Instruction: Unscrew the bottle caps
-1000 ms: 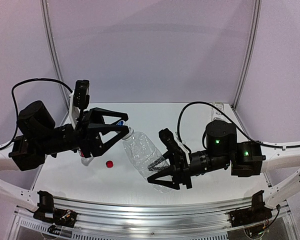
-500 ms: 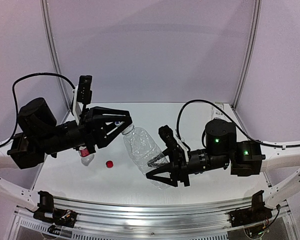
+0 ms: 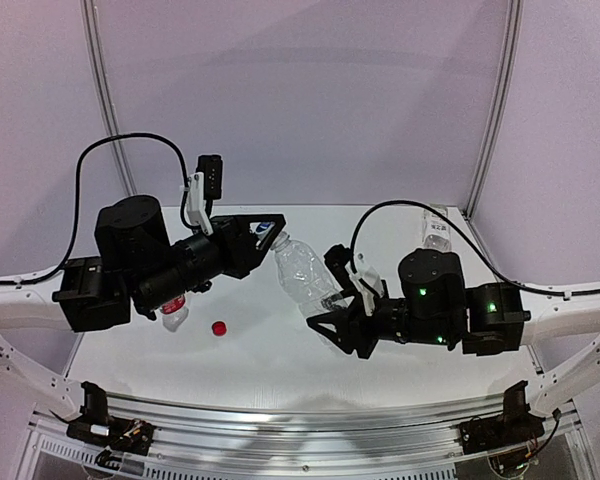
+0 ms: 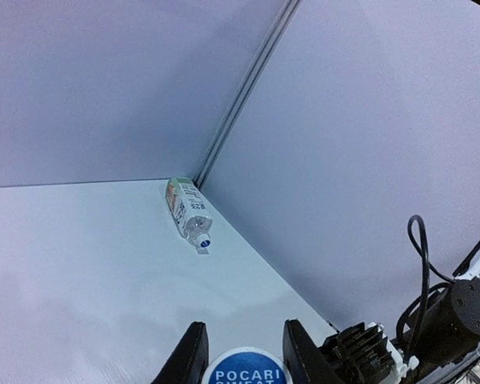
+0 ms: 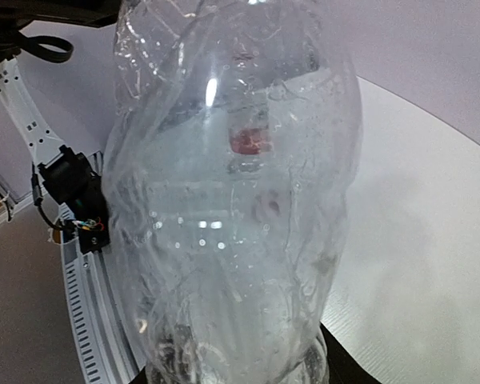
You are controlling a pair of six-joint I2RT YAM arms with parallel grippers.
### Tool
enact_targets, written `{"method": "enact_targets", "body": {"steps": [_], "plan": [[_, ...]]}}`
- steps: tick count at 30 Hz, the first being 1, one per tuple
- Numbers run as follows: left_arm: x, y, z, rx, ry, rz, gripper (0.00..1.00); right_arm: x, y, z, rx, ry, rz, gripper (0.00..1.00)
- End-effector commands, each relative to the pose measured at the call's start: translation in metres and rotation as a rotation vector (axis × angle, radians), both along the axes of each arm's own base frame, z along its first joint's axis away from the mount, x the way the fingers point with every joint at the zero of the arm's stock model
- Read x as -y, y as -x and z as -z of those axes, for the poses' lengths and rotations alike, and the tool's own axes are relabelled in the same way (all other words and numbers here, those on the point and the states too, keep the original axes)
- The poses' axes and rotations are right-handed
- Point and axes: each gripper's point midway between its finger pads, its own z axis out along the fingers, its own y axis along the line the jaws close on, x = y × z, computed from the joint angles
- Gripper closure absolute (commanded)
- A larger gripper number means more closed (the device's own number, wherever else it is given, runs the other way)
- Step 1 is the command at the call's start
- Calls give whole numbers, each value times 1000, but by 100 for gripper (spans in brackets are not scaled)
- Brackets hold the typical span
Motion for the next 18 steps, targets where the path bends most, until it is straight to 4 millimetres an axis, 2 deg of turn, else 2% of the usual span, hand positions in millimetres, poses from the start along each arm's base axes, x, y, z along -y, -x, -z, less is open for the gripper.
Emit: {"method": "enact_targets", "body": {"steps": [1,10,14,18], "plan": [[-2,-3,-1,-55,25,-43,71,14,-31,-9,35,7,190,100],[-15,-10,-10,-69,81,-59,71,13,-33,-6,39,20,199,100],[-22,-14,-3,-56,50,-83,70,18,-36,-7,44,22,230,100],[-34,-19,13,-51,6,-123,70,27,-42,-10,47,11,284,100]]}}
